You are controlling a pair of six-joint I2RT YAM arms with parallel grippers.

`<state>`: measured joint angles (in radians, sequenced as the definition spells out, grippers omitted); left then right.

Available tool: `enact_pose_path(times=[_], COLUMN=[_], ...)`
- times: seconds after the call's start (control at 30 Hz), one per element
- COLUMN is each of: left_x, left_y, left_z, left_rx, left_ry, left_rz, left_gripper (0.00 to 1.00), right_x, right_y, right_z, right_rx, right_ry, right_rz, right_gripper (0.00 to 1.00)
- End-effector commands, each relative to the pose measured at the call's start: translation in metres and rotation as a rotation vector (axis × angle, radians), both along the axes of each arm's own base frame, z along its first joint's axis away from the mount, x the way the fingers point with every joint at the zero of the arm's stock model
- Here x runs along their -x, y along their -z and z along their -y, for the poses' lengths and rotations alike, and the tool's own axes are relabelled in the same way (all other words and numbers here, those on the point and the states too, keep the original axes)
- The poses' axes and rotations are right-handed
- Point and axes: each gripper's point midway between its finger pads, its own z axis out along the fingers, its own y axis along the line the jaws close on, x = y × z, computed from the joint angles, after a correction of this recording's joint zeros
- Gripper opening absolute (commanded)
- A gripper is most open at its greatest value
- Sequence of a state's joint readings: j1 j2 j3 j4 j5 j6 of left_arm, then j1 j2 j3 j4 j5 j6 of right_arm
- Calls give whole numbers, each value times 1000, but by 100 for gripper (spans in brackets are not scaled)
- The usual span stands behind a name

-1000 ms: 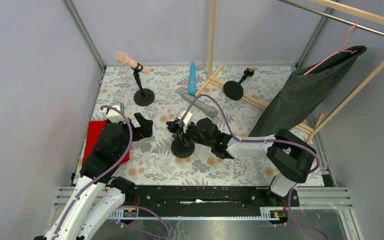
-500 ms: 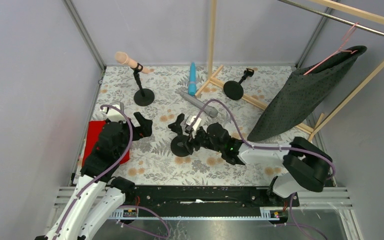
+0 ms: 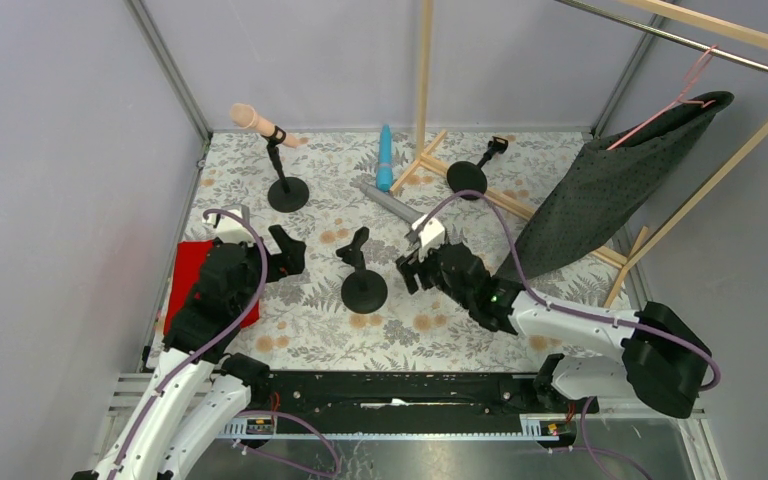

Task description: Attach the microphones to the stand

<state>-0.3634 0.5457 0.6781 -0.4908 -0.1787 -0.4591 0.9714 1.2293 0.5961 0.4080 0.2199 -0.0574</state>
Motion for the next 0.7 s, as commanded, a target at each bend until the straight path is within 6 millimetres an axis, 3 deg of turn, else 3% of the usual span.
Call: enact_pose_path(times=[0.0,0.07,0.33,0.57,0.67], left_x=[-6,-6,-7,-7,-7], left_y=[-11,-11,-8,-6,-6], left_z=[2,2,6,7,8], left_rx=[4,4,4,3,4], left_ry=[9,9,31,36,41], left_rz=[48,46,32,27,27], left_gripper=[99,99,99,99,99], right_x=[-51,-69,-134,-183,-194], right_y=[-12,-7,-1,34,44], right_z=[36,42,30,39,30], right_rx=[-72,-88,14,117,171], right_ry=[314,360,315,233,162], right_rz=[-109,-180,-291,-447,-475], right_gripper=[77,78,88,89,89])
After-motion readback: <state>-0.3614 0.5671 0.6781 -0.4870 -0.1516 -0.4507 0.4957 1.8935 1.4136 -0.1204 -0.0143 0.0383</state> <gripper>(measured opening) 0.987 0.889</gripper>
